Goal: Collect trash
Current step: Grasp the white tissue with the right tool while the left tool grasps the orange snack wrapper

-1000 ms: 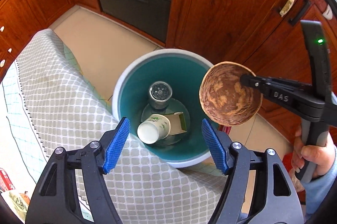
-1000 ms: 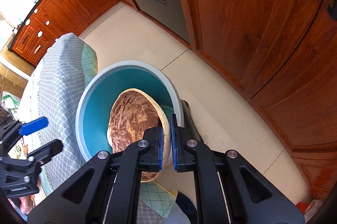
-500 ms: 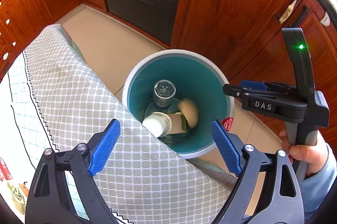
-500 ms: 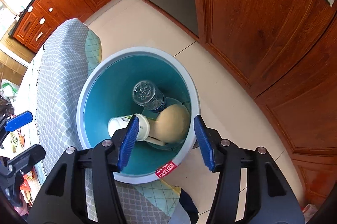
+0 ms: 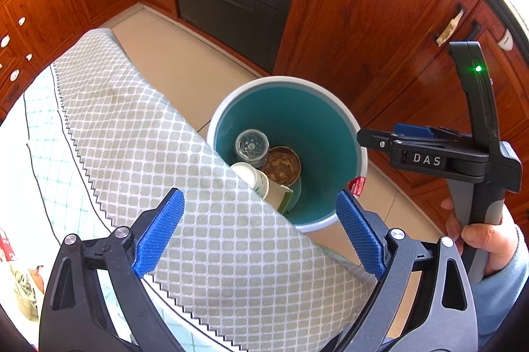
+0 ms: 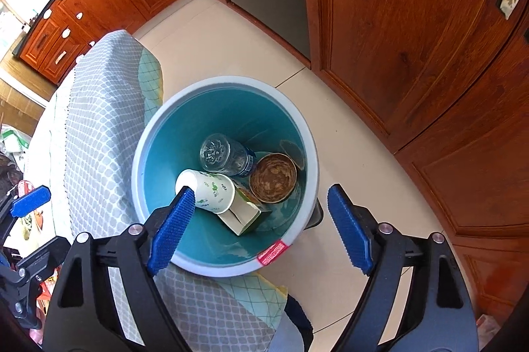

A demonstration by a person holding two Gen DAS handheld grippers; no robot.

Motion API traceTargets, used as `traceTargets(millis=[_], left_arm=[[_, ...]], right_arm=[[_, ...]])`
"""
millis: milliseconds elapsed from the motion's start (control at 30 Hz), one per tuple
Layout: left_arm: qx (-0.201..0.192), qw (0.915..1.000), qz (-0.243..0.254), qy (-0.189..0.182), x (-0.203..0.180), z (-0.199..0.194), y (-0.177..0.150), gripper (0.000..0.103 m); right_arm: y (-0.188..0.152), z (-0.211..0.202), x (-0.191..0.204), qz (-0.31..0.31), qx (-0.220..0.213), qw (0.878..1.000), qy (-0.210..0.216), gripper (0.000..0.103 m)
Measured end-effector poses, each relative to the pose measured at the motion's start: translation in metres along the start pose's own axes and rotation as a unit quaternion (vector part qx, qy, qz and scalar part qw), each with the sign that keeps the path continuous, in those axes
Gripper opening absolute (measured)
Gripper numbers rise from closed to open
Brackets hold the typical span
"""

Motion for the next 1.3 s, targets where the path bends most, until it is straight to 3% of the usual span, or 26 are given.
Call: traceTargets(millis=[367,400,633,1100,1300], left_arm=[[-0.028,0.999,-0.03,0.02,0.033,-0.056,-0.042,0.094],[-0.03,0.9987,-0.034,0.024,0.039,-0.063,-0.047,0.094],[-0.043,0.9937,-0.084,0.061,0.088,-0.107,-0.084,0.095],[-0.063,0.971,-0.166,0.16,0.191,-0.196,-0.187,0.096],[-0.049,0.9602,-0.208,0.179,0.223,-0.212,-0.238,0.096]], right_arm=[[-0.015,-0.033,0.051,-0.04,-0.009,0.999,0.006,0.083],[-0.015,-0.033,0.051,-0.04,-0.009,0.999,0.006,0.087],[-0.036,-0.042,0.11,-0.092,-0.001,0.995,0.025,0.087],[-0.088,-0.048,0.222,-0.185,0.025,0.981,0.058,0.087],[-0.108,-0.046,0.26,-0.216,0.039,0.973,0.071,0.087]])
Point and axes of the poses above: each gripper's, at about its wrist camera, not at the fingertips, and z roughly the way its jaws point, x to its left, y to its top, the point moved 3 cm from there along z, roughly the way its jaws point, and after that the axes turned 4 degrees about -x, right-handed, at the moved point
